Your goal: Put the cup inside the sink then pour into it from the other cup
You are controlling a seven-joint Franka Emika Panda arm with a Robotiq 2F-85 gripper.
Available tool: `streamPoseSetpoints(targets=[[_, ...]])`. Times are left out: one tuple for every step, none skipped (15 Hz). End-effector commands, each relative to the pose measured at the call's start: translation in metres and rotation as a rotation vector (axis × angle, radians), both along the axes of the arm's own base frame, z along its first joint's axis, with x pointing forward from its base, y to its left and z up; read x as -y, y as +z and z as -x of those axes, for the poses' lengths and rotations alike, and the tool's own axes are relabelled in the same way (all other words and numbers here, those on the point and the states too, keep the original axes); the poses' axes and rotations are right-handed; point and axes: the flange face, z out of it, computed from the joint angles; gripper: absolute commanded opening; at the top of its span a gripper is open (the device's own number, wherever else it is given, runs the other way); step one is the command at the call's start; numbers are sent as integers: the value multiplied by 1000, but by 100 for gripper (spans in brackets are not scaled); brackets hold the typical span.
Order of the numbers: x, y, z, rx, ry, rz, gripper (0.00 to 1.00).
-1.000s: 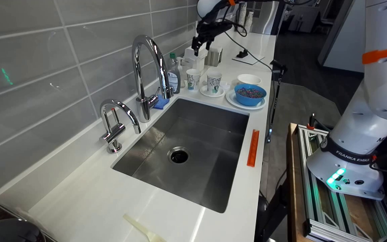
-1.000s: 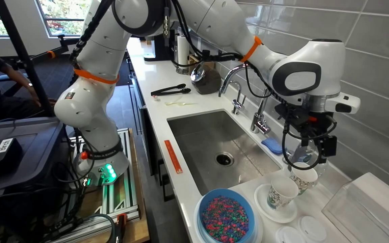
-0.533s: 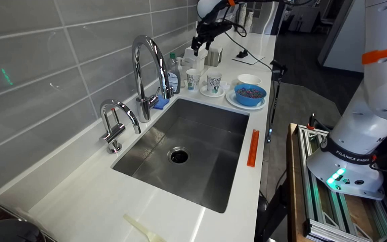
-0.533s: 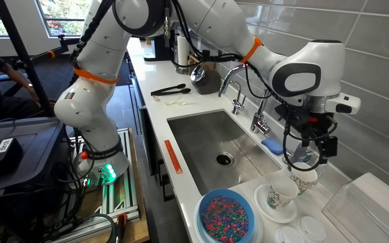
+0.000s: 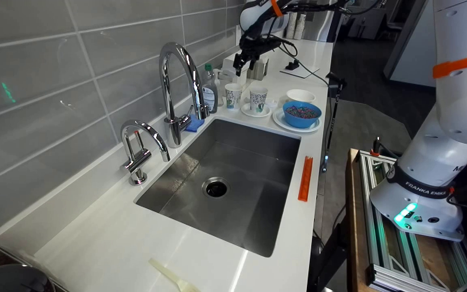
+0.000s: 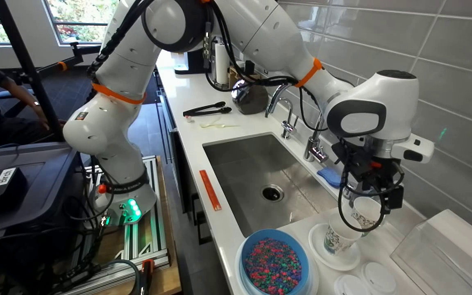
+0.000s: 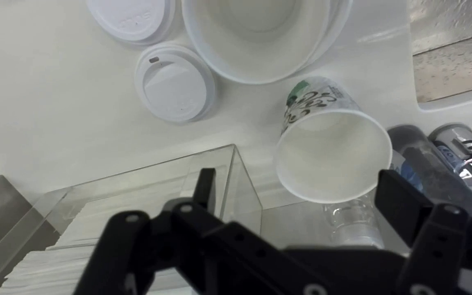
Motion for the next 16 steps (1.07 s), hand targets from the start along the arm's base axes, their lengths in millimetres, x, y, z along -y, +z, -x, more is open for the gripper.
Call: streamPoseSetpoints(targets=[[3, -20, 3, 22, 17, -28, 100], [5, -26, 3, 17, 11, -21, 100], [7, -29, 3, 19, 5, -17, 100], [8, -35, 3, 17, -1, -12, 100], [10, -39, 3, 20, -8, -14, 100], [12, -44, 2, 27, -12, -10, 100], [13, -49, 2, 32, -19, -10, 100], [15, -53, 2, 38, -24, -9, 100], [16, -58, 2, 45, -29, -13, 100], [17, -62, 1, 47, -35, -6, 100], [19, -66, 1, 53, -40, -9, 100], [19, -69, 1, 59, -50, -11, 100], [21, -73, 1, 65, -60, -15, 100], [21, -76, 1, 68, -70, -21, 100], [22, -79, 1, 72, -80, -25, 100], [22, -81, 0, 75, -87, -29, 100]])
